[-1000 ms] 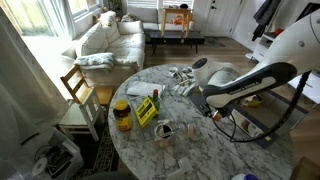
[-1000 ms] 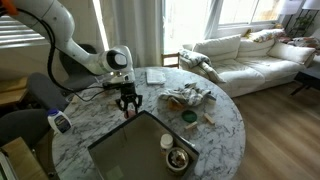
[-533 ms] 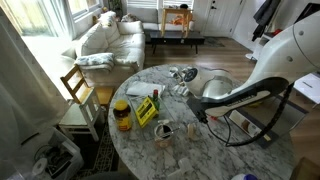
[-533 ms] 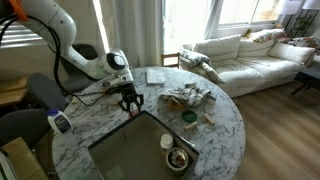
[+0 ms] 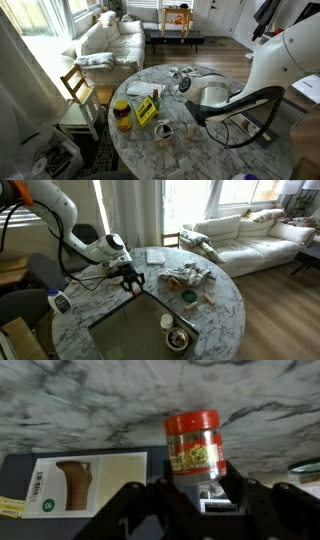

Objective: Place the container with the red lid upside down.

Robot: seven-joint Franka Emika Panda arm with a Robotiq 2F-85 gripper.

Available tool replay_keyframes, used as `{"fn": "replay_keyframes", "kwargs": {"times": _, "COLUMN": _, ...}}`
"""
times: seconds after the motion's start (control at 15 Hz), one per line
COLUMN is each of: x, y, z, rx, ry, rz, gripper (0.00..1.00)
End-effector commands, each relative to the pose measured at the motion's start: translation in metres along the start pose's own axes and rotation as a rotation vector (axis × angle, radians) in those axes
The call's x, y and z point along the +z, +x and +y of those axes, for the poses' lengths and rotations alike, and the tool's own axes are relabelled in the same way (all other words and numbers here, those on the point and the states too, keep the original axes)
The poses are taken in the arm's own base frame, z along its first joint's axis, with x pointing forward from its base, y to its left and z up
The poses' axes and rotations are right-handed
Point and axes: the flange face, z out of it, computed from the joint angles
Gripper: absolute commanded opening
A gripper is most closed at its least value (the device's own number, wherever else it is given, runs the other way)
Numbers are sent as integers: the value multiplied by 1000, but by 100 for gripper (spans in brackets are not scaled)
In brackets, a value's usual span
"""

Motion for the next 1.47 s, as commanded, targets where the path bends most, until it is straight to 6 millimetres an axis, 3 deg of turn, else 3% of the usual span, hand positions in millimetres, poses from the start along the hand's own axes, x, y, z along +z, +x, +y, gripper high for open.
{"fn": "replay_keyframes", "kwargs": {"times": 0.0, "x": 2, "y": -13, "z": 1, "rx": 10, "ry": 22, "rz": 62, "gripper": 25}}
{"fn": "replay_keyframes", "kwargs": {"times": 0.07, "x": 1, "y": -15, "z": 2, "rx": -4, "ry": 17, "rz": 65, "gripper": 25}}
{"fn": "replay_keyframes", "kwargs": {"times": 0.2, "x": -2, "y": -17, "z": 4, "rx": -30, "ry": 5, "rz": 46, "gripper": 76}}
{"fn": "replay_keyframes", "kwargs": {"times": 0.33, "x": -7, "y": -15, "z": 4, "rx": -32, "ry": 5, "rz": 34, "gripper": 79}}
{"fn": "replay_keyframes", "kwargs": {"times": 0.53, "x": -13, "y": -11, "z": 2, "rx": -37, "ry": 8, "rz": 14, "gripper": 99}}
{"fn": "replay_keyframes", "kwargs": {"times": 0.8, "x": -20, "y": 15, "z": -6, "rx": -66, "ry": -5, "rz": -79, "gripper": 100}}
{"fn": "replay_keyframes", "kwargs": {"times": 1.4, "x": -33, "y": 117, "z": -22, "rx": -339, "ry": 38, "rz": -401, "gripper": 100}}
